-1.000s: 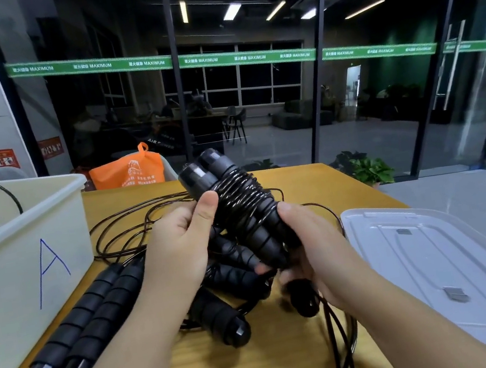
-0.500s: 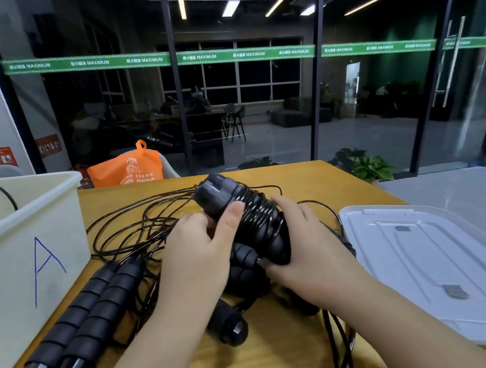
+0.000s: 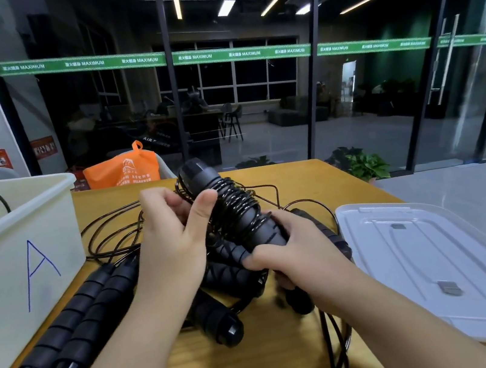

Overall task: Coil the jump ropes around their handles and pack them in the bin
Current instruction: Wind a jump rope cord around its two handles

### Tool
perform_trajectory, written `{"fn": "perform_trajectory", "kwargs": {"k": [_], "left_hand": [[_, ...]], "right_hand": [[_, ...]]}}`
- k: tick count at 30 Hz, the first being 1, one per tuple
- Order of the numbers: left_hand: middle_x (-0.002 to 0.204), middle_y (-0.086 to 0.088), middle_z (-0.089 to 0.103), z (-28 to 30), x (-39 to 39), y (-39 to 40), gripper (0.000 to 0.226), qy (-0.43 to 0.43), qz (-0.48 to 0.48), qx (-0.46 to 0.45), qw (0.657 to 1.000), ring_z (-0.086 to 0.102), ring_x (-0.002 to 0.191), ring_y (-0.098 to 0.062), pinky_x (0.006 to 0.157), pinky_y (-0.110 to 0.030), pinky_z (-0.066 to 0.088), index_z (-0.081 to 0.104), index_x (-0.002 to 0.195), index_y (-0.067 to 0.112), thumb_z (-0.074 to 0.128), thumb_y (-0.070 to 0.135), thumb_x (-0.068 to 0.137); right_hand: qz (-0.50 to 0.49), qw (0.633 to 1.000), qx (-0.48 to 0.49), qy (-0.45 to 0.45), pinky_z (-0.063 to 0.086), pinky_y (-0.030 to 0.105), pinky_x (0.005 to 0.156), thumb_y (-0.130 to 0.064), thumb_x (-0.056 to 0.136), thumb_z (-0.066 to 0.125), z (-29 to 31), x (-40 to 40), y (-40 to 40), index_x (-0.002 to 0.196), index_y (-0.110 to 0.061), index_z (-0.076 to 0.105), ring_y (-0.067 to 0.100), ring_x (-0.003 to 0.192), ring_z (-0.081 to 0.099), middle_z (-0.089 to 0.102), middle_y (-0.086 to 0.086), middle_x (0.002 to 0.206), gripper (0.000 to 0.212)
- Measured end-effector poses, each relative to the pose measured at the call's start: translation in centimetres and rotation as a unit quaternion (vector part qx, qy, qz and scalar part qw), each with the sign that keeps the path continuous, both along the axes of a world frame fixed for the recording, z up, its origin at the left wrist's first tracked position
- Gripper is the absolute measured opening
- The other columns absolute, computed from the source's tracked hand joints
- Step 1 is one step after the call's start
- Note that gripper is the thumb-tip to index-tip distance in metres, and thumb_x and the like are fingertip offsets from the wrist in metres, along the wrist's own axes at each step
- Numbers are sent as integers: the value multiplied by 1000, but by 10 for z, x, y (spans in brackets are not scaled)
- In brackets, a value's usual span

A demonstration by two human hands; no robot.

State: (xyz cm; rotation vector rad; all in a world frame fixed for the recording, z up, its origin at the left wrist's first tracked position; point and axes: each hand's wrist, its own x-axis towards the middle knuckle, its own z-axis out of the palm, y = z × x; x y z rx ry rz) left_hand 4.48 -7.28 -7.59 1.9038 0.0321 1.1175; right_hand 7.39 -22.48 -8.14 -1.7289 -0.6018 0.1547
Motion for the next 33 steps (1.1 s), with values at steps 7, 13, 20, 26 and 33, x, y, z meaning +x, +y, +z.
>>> {"fn": "perform_trajectory", "kwargs": {"k": [7, 13, 20, 26, 33], "left_hand": [[82, 7, 56, 1, 1, 10, 83, 48, -109, -83, 989, 61, 79, -14, 81, -38, 55, 41, 95, 36, 38, 100, 42], [85, 10, 64, 1, 3, 13, 83, 65, -151, -65, 984, 65, 89, -18, 83, -48, 52, 54, 96, 41, 41, 101, 40], [49, 29, 53, 14, -12, 13, 75, 43, -161, 9, 986, 49, 46, 13, 46, -4, 33, 63, 88, 33, 37, 95, 54], [41, 9, 36, 10, -13, 17, 45, 55, -210, -3, 976, 29, 38, -3, 41, -13, 23, 66, 72, 38, 50, 79, 72], [60, 26, 65, 13, -13, 4, 14, 41, -68, -39, 996, 58, 63, 12, 56, -2, 37, 65, 75, 37, 58, 47, 82]], "right_hand": [[35, 998, 41, -13, 34, 14, 44, -18, 56, 68, 5, -7, -2, 97, -23, 63, 0, 45, 48, 57, -14, 60, 42], [152, 974, 136, 103, 24, 18, 41, -16, 50, 68, -2, -4, -2, 78, -12, 51, 9, 45, 35, 47, -2, 63, 33], [370, 853, 213, 301, 31, 15, 40, -30, 60, 73, -7, 11, -9, 115, -7, 51, 7, 44, 32, 54, 3, 78, 63], [463, 784, 223, 349, 33, 17, 49, -40, 83, 55, -14, 25, -13, 135, -5, 49, 8, 52, 34, 56, 1, 86, 63], [80, 973, 157, 149, 57, 32, 58, -34, 63, 64, -2, 15, -10, 129, -26, 55, 20, 73, 69, 67, 6, 105, 67]]}}
